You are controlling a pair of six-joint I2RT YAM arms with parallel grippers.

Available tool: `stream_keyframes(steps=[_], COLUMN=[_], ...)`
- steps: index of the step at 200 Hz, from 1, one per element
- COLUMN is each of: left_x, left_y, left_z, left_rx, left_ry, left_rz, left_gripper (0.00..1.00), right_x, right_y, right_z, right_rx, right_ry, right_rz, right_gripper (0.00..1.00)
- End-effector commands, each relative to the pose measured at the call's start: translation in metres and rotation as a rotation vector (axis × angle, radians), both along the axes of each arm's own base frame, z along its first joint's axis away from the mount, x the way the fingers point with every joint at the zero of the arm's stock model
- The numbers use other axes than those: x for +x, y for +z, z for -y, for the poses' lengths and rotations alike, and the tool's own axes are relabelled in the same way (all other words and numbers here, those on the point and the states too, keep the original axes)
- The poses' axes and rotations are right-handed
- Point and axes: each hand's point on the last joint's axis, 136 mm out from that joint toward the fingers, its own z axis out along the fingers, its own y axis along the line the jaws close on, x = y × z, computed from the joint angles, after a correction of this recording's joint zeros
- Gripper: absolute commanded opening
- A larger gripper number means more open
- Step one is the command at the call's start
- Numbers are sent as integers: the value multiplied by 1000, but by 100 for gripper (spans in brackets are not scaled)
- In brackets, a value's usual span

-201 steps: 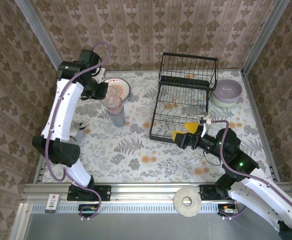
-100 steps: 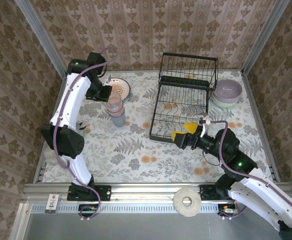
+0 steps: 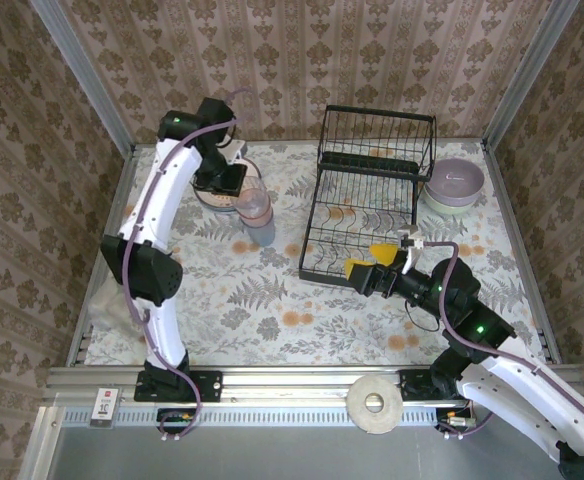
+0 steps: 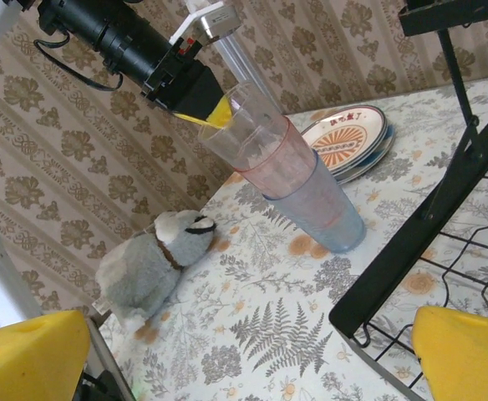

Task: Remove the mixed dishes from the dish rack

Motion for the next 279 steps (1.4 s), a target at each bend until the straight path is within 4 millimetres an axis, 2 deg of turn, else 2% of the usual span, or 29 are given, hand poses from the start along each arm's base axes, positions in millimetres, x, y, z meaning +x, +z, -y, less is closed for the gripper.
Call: stream_keyframes(steps=[1, 32, 71, 122, 142, 162, 169, 170, 172, 175, 183, 204, 221, 232, 237, 244, 246, 248, 260, 279], left_x=[0, 6, 10, 18, 20, 19, 18, 18, 17, 17, 8, -6, -27, -41, -45, -53, -61, -57, -73, -85], left_y=[-9, -10, -2, 20, 37, 63, 75, 76, 80, 84, 98, 133, 157, 162, 165, 162, 167, 159, 154, 109], left_z=[14, 8, 16, 28, 29, 30, 31, 31, 31, 31, 40, 33, 13, -2, -21, -37, -44, -49, -84, -128], left_rx=[22, 66, 42, -14, -38, -86, -110, -114, -120, -128, -156, -230, -295, -352, -365, -387, -398, -382, -372, -237], left_ry=[-34, -21, -33, -43, -41, -43, -43, -44, -43, -42, -62, -44, -3, 44, 95, 140, 156, 180, 295, 427], left_rz=[-18, -3, 34, 106, 157, 234, 270, 275, 286, 300, 342, 486, 660, 777, 849, 943, 991, 1004, 1193, 1309], left_gripper=[0, 0, 25, 42, 51, 67, 78, 81, 93, 99, 100, 100, 100, 100, 100, 100, 100, 100, 100, 100], right_x=[0, -1, -1, -2, -2, -2, -3, -3, -3, -3, -4, -7, -5, -3, 0, 5, 7, 8, 16, 23], right_y=[4, 5, 6, 12, 13, 16, 17, 17, 18, 19, 21, 27, 31, 35, 35, 35, 34, 33, 30, 24], right_z=[6, 7, 8, 10, 11, 15, 17, 17, 18, 19, 23, 33, 45, 55, 62, 75, 79, 84, 108, 130], right_rx=[-17, -19, -10, -13, -21, -39, -49, -50, -54, -58, -77, -148, -210, -243, -259, -281, -287, -293, -326, -403], right_ry=[-31, -32, -39, -44, -50, -61, -67, -68, -70, -76, -90, -113, -168, -220, -258, -333, -360, -387, -529, -652], right_rz=[29, 27, 25, 32, 34, 43, 48, 50, 51, 55, 59, 82, 77, 81, 83, 83, 82, 80, 75, 79], right_gripper=[100, 100, 100, 100, 100, 100, 100, 100, 100, 100, 100, 100, 100, 100, 100, 100, 100, 100, 100, 100])
